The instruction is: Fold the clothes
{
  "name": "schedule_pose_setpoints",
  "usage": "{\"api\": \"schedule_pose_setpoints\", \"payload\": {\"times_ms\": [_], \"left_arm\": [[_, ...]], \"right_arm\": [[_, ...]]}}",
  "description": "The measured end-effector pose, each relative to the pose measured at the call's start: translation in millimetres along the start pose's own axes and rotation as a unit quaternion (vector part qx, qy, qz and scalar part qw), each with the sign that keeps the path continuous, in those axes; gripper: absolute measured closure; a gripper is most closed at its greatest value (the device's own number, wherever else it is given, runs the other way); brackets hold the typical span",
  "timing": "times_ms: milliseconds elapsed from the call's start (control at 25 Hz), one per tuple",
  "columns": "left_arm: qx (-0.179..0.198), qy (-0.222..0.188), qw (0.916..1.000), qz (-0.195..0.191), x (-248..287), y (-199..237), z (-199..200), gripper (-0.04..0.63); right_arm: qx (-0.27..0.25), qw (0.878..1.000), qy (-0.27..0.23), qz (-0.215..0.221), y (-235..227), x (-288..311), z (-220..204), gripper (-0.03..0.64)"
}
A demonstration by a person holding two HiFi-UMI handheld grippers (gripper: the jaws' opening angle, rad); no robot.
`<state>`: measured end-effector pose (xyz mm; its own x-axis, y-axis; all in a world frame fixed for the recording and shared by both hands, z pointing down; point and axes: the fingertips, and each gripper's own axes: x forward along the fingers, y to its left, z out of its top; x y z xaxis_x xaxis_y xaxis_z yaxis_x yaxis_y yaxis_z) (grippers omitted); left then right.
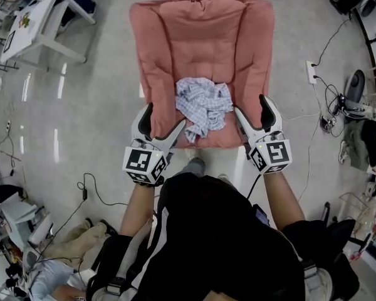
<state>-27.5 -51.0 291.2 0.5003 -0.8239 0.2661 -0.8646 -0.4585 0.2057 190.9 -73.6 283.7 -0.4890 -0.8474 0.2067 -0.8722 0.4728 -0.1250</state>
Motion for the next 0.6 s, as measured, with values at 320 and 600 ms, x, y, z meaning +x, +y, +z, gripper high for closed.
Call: {"api": "schedule_pose_setpoints", "payload": {"times_ms": [320, 600], "left_arm": [[0.002, 0.041, 0.9986, -0.033, 42.2, 34.6, -37.9, 0.162], [-0.014, 0.077, 0.9960, -0.043, 86.5, 44.9, -98.2, 0.178]], "right_arm": [[0.011, 0.999, 0.037, -0.031, -9.2, 42.9, -38.3, 0.278], [0.022, 0.994, 0.103, -0.012, -12.8, 73.0, -116.1, 0.301]]}}
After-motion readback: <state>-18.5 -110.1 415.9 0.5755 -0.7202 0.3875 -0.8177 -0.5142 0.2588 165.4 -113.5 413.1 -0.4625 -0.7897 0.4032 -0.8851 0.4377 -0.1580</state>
